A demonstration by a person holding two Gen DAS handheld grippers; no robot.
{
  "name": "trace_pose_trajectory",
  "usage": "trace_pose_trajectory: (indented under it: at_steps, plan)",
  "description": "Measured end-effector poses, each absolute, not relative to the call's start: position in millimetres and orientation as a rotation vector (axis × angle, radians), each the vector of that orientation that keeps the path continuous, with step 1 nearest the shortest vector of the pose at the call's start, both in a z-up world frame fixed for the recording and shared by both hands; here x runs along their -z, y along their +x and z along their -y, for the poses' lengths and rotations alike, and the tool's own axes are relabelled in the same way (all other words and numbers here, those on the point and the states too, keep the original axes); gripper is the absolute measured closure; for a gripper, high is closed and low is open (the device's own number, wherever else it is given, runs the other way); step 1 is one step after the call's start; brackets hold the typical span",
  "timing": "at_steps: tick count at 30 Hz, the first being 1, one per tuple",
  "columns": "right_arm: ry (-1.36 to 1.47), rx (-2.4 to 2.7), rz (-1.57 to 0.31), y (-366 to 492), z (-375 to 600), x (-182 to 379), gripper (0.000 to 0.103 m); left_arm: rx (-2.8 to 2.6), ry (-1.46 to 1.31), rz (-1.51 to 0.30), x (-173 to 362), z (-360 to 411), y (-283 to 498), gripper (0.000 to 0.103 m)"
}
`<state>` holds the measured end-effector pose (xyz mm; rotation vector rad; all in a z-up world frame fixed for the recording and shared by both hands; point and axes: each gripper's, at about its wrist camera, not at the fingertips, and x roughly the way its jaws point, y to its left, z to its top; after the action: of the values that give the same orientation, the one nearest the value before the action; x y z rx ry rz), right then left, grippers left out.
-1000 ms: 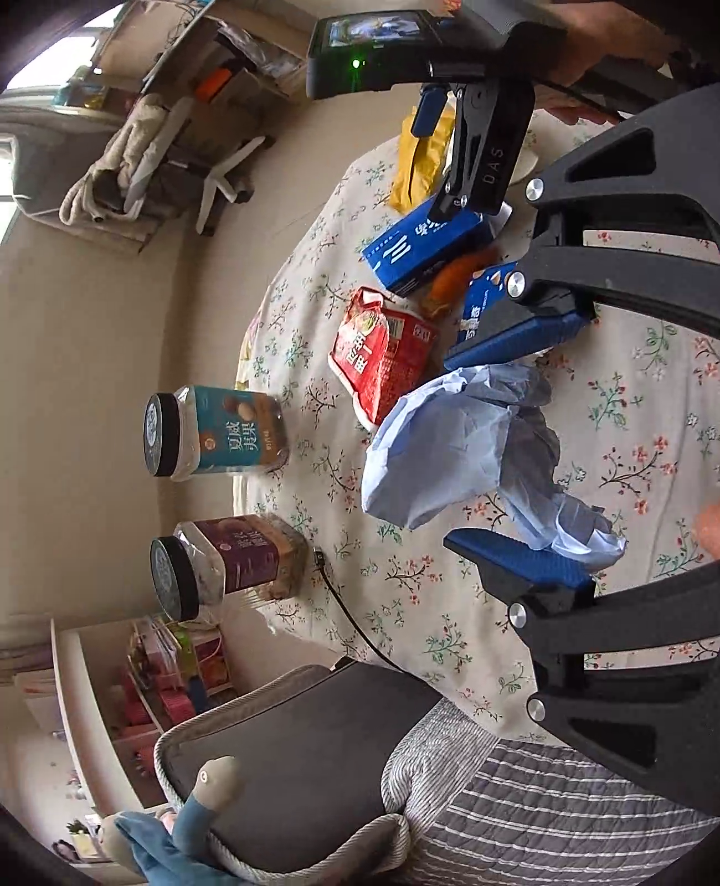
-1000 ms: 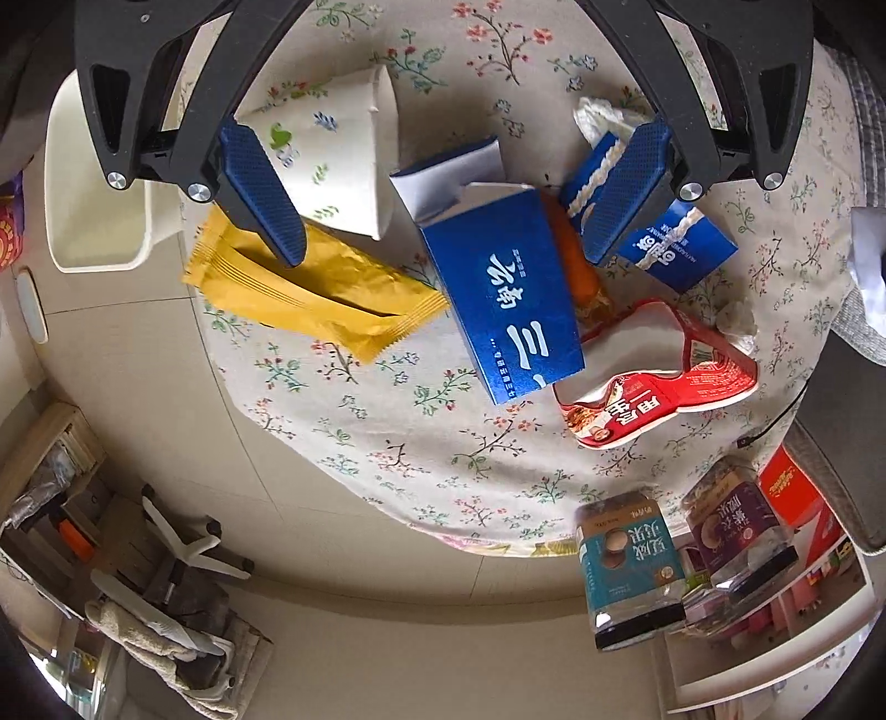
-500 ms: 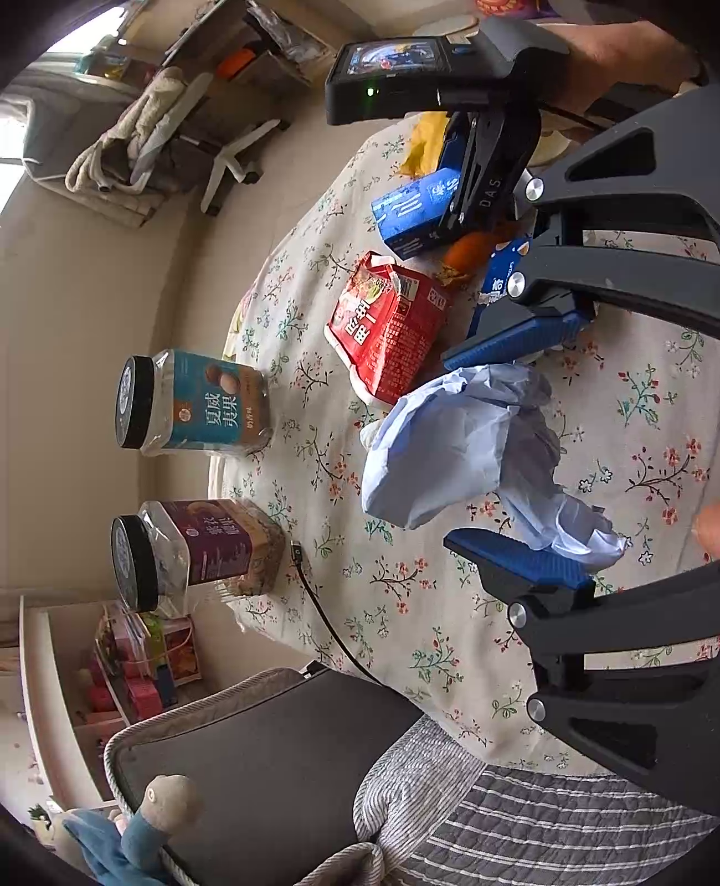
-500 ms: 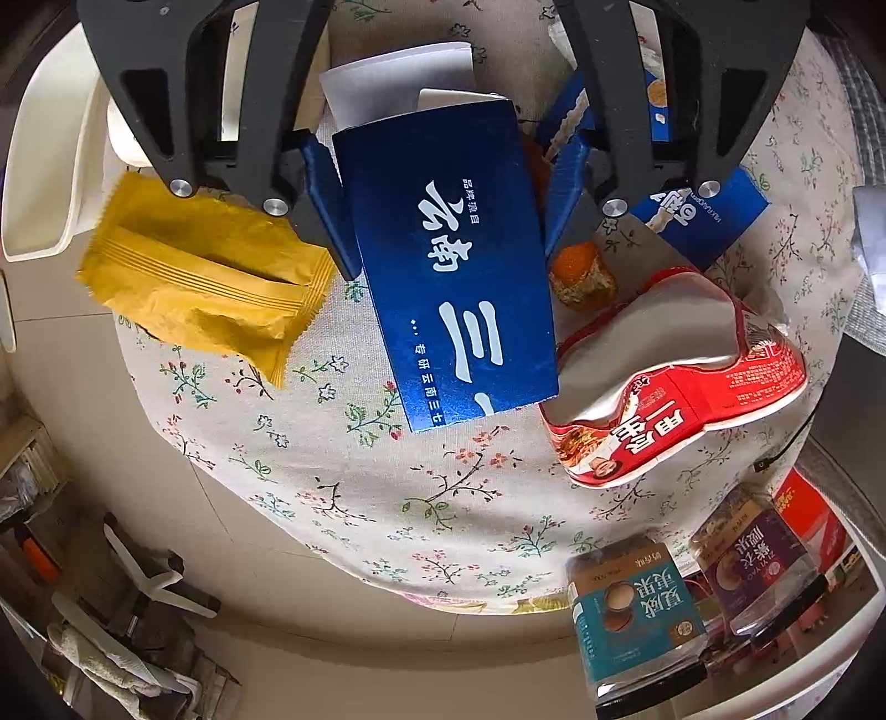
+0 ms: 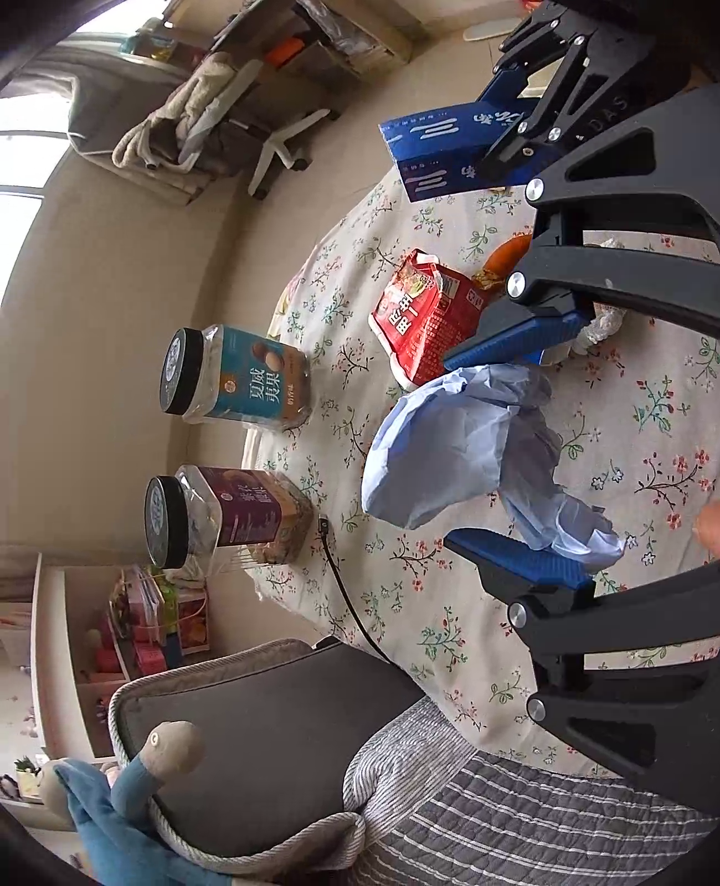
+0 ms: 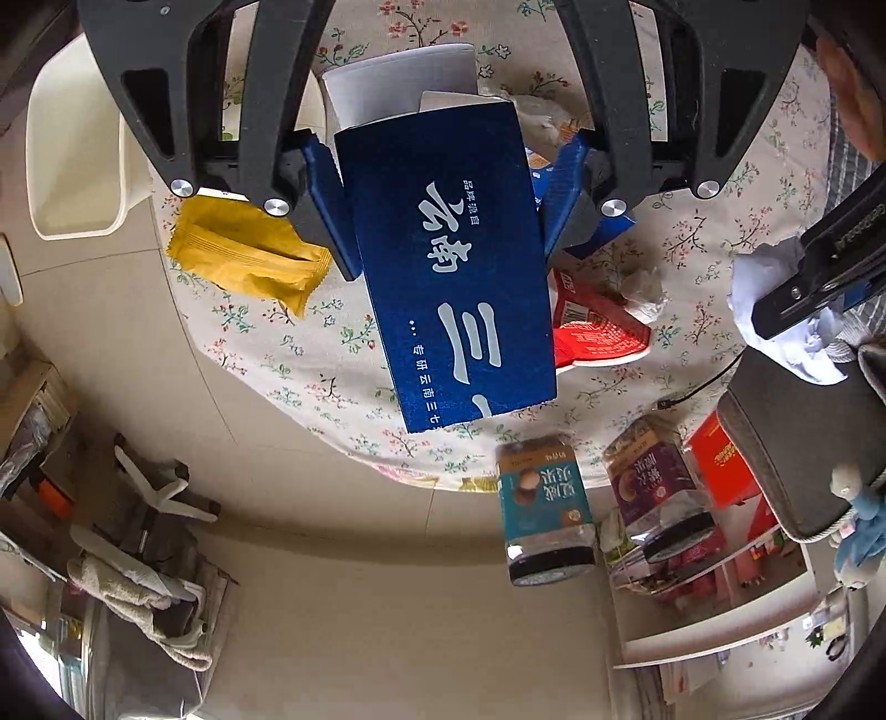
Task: Collect trash
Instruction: 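Grasp the blue tissue box with the right tool while the left tool holds the paper, then drop the tissue box and crumpled paper into the white bin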
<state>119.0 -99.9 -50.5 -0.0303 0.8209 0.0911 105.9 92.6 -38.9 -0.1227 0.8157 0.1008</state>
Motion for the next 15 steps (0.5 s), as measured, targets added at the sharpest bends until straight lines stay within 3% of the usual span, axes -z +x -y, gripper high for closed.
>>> trace_pose_trajectory:
  at_steps: [15]
  plan:
    - [-0.018,-0.030,-0.753,92.0,138.3,30.9,0.045,-0.060,-0.057,-0.780,33.7,-43.5,100.1,0.045]
